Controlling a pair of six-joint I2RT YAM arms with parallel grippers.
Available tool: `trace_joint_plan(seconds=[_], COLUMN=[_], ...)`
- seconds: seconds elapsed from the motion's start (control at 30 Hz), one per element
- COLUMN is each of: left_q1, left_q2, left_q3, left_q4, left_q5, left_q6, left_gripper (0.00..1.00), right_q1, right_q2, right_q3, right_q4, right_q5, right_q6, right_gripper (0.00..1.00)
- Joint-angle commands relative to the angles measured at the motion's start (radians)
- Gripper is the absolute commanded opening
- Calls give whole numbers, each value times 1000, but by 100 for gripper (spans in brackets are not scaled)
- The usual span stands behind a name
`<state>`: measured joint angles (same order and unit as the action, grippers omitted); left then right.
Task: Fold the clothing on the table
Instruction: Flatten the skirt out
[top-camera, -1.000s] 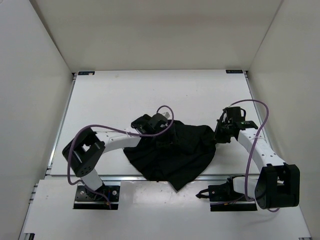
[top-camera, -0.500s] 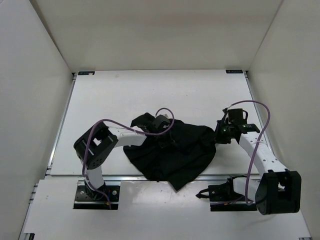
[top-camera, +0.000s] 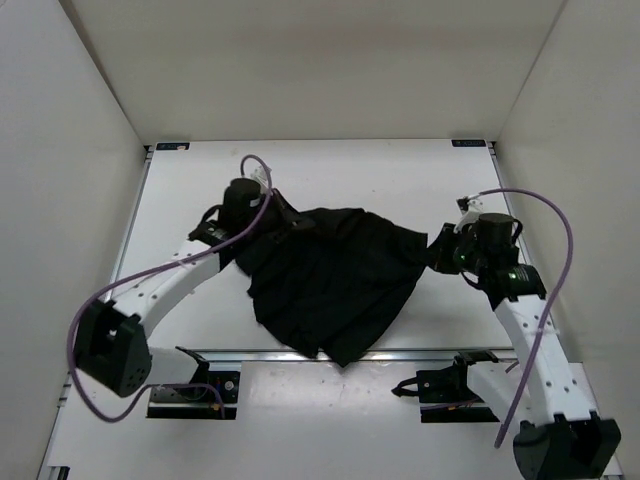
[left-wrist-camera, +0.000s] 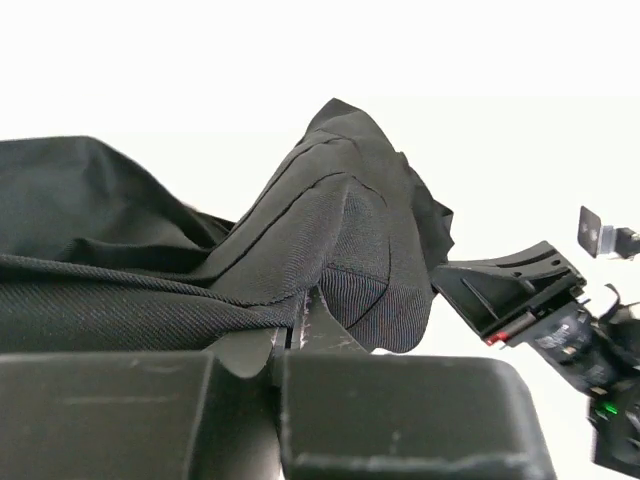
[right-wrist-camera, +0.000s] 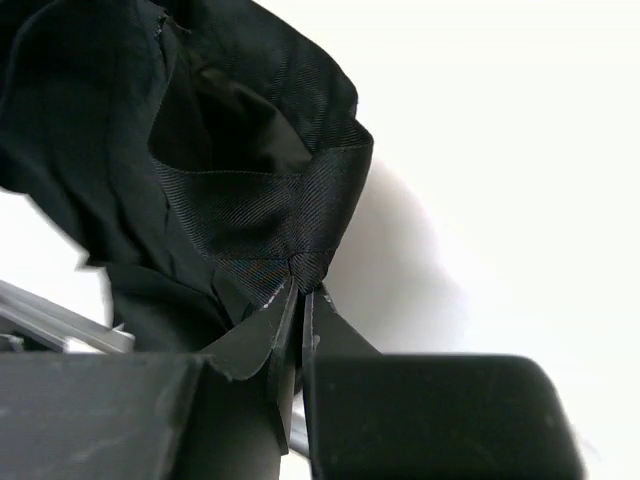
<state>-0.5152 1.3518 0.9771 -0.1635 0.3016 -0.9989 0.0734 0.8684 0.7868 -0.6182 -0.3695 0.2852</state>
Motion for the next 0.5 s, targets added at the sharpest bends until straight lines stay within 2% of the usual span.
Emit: trace_joint_plan(seconds=[0.0, 0.2, 0.27, 0.37, 0.47], left_q1=[56, 194, 222, 207, 241], left_q2=[-131, -414, -453, -450, -393], left_q3=[84, 40, 12, 15, 14], left_q4=[-91, -140, -139, -124, -24], left_q5=[108, 159, 169, 186, 206], left_q6=[60, 11, -3, -12, -38], left_gripper=[0, 0, 0, 0, 0], right_q1=[-18, -129, -179, -195, -161], right_q2=[-141, -265, -275, -224, -146], right_q3=[87, 202, 230, 227, 206], right_q4=[135, 170, 182, 241, 389], right_q5=[-98, -212, -265, -341, -348], right_q6=[0, 18, 37, 95, 152], right_gripper=[0, 0, 0, 1, 0])
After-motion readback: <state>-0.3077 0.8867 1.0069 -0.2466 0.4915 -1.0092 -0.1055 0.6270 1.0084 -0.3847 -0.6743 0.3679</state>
